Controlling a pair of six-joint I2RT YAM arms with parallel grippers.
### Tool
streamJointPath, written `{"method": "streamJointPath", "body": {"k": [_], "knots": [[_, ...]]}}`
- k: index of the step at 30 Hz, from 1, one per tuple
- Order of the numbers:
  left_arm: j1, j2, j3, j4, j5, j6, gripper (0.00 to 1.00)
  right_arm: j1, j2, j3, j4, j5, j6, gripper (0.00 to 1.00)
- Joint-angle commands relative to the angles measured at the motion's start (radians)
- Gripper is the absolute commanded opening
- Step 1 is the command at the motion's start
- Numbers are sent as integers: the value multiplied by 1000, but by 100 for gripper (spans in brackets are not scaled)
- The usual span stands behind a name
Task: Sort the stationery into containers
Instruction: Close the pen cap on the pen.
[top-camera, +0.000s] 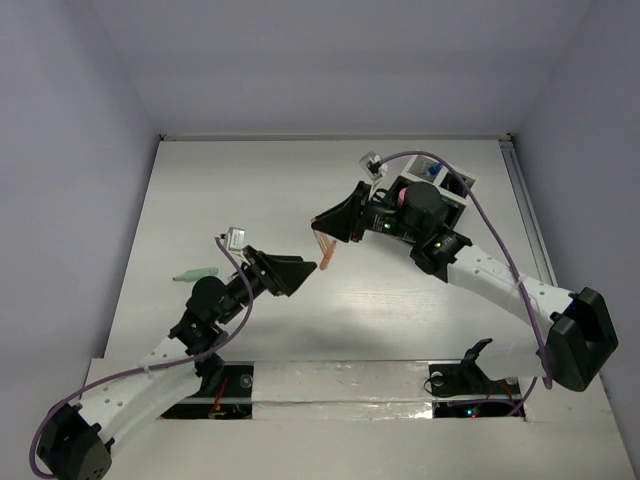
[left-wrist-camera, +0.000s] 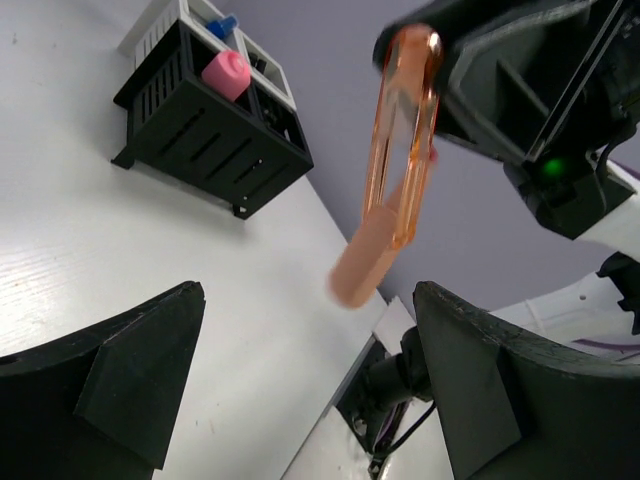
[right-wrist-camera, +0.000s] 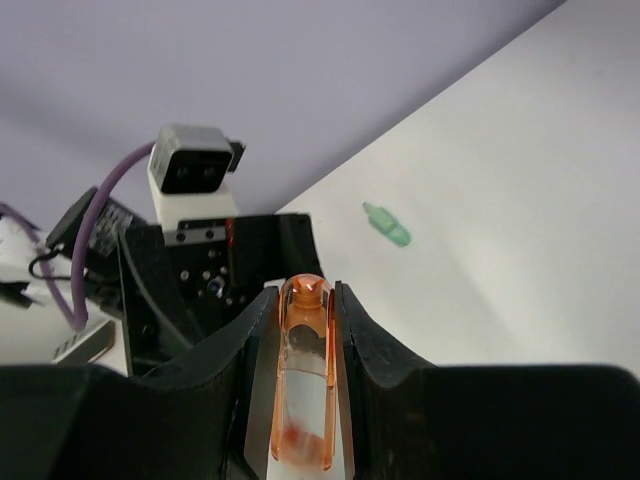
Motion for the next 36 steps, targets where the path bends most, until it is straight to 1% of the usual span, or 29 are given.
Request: {"method": "streamJointPath", "body": {"k": [1, 5, 9, 12, 15, 16, 17, 19, 20, 22, 23, 25, 28, 29, 31, 32, 33, 34, 36], "knots": [[-3, -14, -22, 51, 43, -10, 83, -24, -9, 47, 47, 69, -16, 0], [-3, -11, -25, 25, 45, 5, 83, -24, -15, 53, 46, 38, -11, 0], [-3, -38, 4, -5, -10, 39, 84, -24, -20, 35, 44, 35, -4, 0], [-3, -29, 24, 8, -33, 60, 84, -24, -23, 25, 53, 46, 16, 0], [-3, 9, 29, 64, -26, 63, 84, -24, -24, 18, 72, 73, 53, 0], [-3, 25, 27, 81, -24, 63, 83, -24, -24, 13, 76, 86, 62, 0], [-3, 32, 29, 101, -27, 66, 81, -24, -24, 11, 76, 95, 72, 0], [-3, 45, 32, 109, -38, 95, 78, -24, -26, 10, 64, 129, 93, 0], [-3, 45, 34, 106, -45, 111, 76, -24, -26, 17, 56, 138, 102, 0], [-3, 43, 32, 107, -70, 160, 72, -24, -26, 36, 1, 170, 115, 0], [-3, 42, 30, 113, -70, 178, 68, -24, -27, 44, -5, 175, 119, 0], [-3, 49, 30, 129, -69, 233, 65, -24, -24, 53, -31, 187, 135, 0], [-3, 64, 26, 196, -64, 292, 58, -24, -18, 67, -37, 189, 150, 0], [-3, 69, 23, 213, -62, 312, 45, -24, -15, 68, -40, 192, 154, 0], [-15, 95, 26, 248, -47, 330, 26, -24, -9, 77, -51, 210, 165, 0], [-15, 104, 33, 255, -47, 345, 11, -24, -7, 79, -54, 216, 167, 0], [-27, 112, 38, 258, -49, 353, 5, -24, -6, 82, -57, 224, 168, 0], [-39, 123, 40, 264, -47, 361, 2, -24, -4, 91, -68, 241, 167, 0], [-49, 120, 34, 264, -62, 375, 0, -24, -3, 100, -79, 256, 161, 0]]}}
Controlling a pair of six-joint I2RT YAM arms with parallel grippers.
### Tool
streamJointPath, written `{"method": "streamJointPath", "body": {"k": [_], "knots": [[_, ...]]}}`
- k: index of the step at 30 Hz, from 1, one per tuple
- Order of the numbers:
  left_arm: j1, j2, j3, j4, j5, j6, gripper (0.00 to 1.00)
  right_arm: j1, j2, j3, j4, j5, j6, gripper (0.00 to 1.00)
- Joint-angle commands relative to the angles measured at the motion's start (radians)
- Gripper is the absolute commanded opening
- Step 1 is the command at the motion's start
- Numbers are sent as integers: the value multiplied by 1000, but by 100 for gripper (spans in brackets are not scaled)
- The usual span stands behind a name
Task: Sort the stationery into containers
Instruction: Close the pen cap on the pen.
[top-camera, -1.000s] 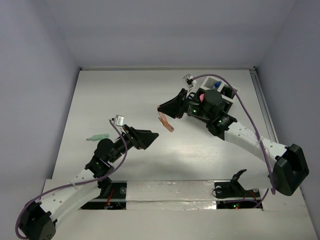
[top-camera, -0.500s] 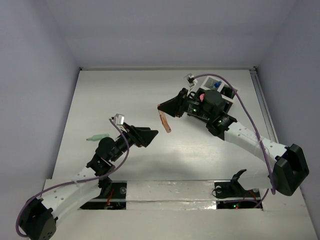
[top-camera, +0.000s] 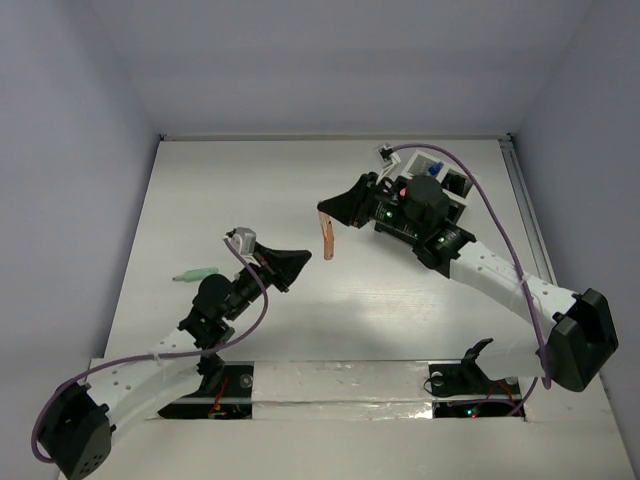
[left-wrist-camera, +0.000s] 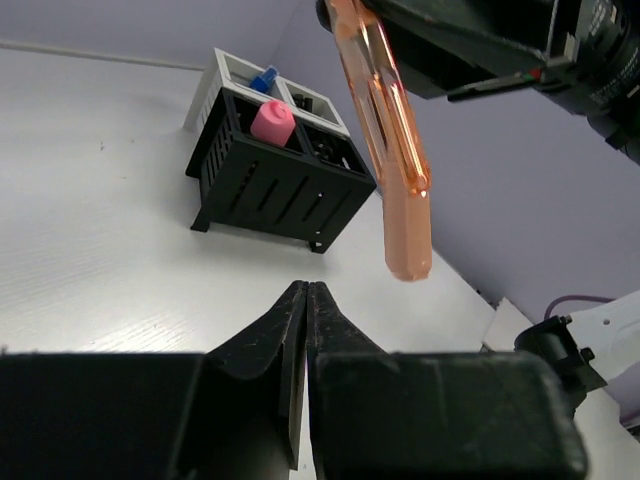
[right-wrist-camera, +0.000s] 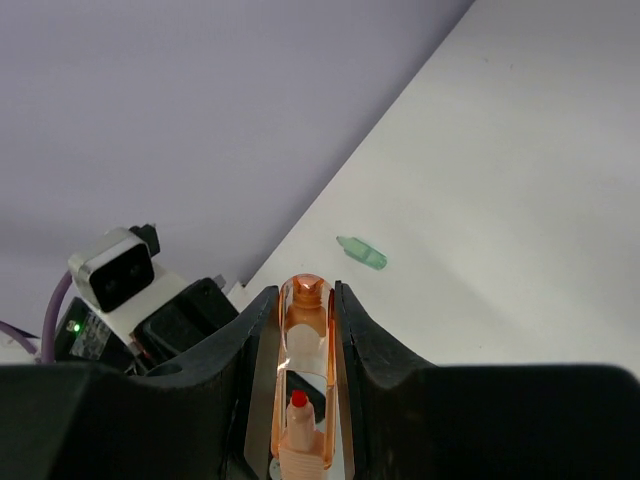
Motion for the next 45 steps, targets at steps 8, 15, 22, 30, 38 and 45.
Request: {"method": "streamJointPath", "body": {"k": [8, 15, 22, 30, 38, 45], "knots": [[-66, -29, 45, 49, -87, 150, 21, 0, 28, 116, -48, 73, 16, 0], [-174, 31, 91, 51, -202, 242, 51, 0, 45, 129, -51, 81, 31, 0], [-227, 92, 131, 60, -367, 322, 52, 0, 57, 122, -22, 35, 62, 0], [-227, 145, 184, 88, -365, 350, 51, 0, 71, 109, 5, -5, 85, 0], [-227, 171, 201, 108, -345, 350, 38, 0, 73, 95, 22, -3, 95, 0], [-227, 184, 203, 104, -321, 336, 28, 0, 79, 95, 30, 7, 95, 0]]}}
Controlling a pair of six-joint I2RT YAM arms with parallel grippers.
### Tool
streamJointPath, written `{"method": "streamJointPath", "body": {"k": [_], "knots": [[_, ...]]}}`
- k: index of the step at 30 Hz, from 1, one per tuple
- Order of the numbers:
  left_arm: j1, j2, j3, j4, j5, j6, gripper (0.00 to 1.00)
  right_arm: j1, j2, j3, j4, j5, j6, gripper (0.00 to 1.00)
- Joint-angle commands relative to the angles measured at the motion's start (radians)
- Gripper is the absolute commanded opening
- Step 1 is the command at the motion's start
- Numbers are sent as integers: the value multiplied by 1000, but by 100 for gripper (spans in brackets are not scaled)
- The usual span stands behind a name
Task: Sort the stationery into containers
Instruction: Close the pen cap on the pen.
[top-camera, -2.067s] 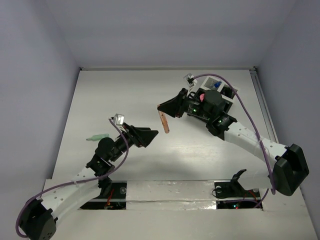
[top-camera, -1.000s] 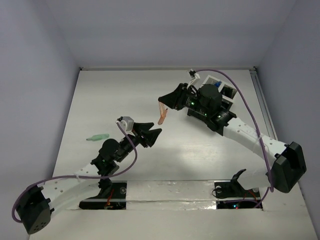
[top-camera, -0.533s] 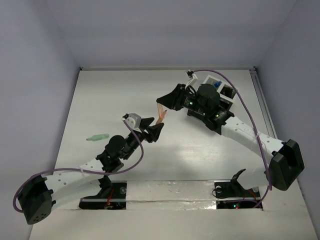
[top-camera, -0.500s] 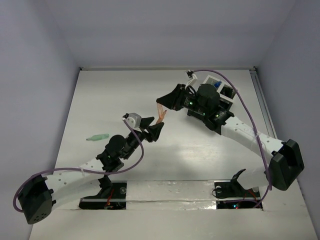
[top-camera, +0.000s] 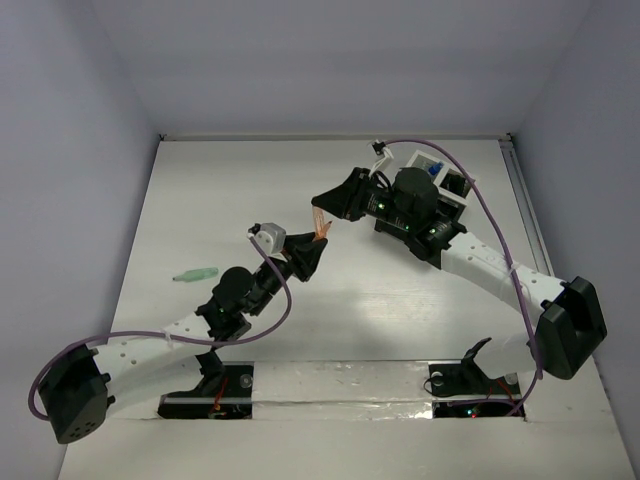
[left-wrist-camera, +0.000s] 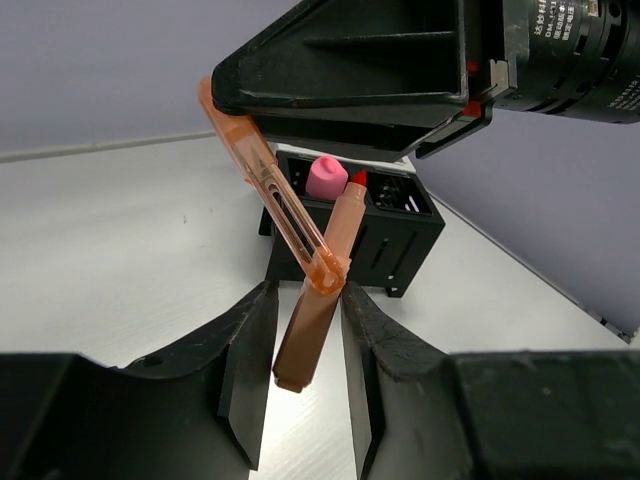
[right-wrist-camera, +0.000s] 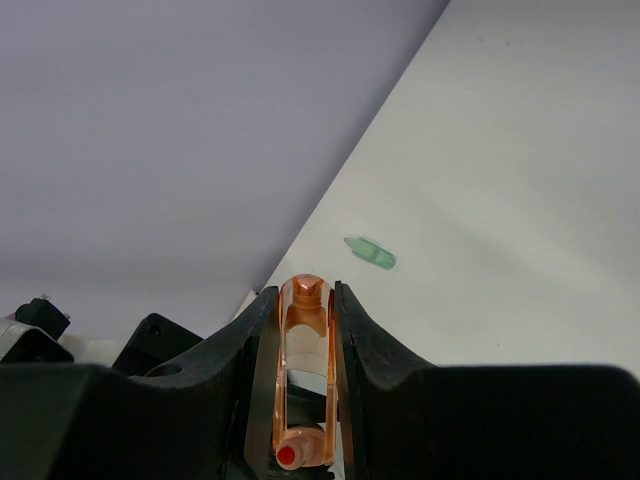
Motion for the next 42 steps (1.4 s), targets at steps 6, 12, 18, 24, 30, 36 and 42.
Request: {"method": "streamJointPath", "body": {"k": [6, 12, 18, 24, 30, 36, 42], "knots": [[-1, -4, 34, 44, 29, -16, 31, 0, -1, 20, 73, 12, 8, 0], [-1, -12, 27, 38, 34, -27, 33, 0, -5, 19, 73, 21, 5, 0], [-1, -15, 31, 27, 34, -30, 16, 0, -11, 13, 83, 24, 5, 0], [-1, -13, 40, 25, 9, -45, 0, 0, -25, -15, 123, 44, 5, 0], [-1, 2, 51, 25, -29, -134, 0, 0, -34, -45, 181, 73, 0, 0], [-1, 27, 68, -7, -57, -215, 0, 0, -54, -93, 244, 141, -31, 0], [-1, 44, 86, -44, -115, -257, 0, 21, -94, -133, 284, 203, -83, 0]]}}
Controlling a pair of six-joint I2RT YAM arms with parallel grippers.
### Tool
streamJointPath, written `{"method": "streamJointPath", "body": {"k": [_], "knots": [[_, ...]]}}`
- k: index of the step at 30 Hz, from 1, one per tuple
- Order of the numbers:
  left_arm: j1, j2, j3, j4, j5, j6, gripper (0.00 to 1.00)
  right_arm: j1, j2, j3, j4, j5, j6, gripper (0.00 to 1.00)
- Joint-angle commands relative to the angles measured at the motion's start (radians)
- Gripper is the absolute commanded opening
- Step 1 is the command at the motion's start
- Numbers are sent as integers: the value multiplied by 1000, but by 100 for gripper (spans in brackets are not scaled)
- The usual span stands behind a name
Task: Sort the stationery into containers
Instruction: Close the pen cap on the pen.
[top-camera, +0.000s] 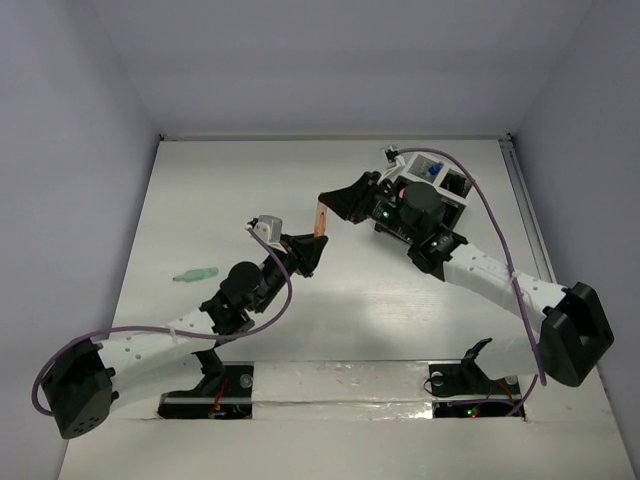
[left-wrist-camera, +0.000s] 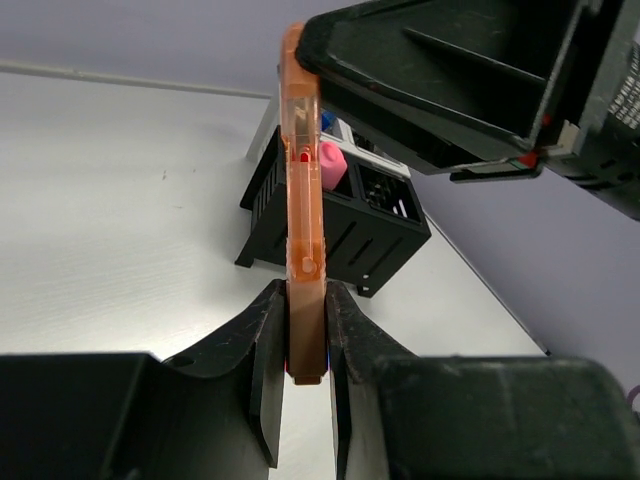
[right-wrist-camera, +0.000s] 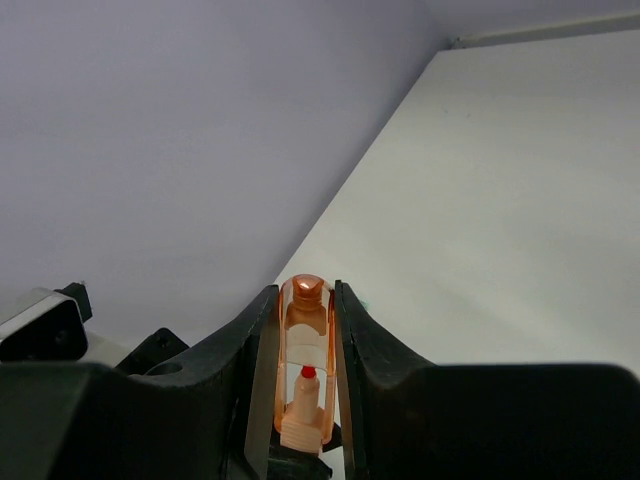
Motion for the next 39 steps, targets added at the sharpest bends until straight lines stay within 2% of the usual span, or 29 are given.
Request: {"method": "streamJointPath", "body": {"k": [1, 7, 15, 25, 39], "knots": [[-1, 0, 56, 13, -65, -46, 0, 23, -54, -17, 109, 69, -63, 0], [-1, 20, 61, 50, -100, -32, 0, 45, -59, -37, 94, 103, -86, 0], [-1, 41, 70, 108, -54, 14, 0, 66, -22, -27, 57, 74, -78, 0], [-1, 12, 61, 109, -49, 40, 0, 66, 10, 26, -44, 36, -92, 0], [-1, -14, 82, 93, -91, 79, 0, 152, 15, -38, -84, 62, -103, 0]]}}
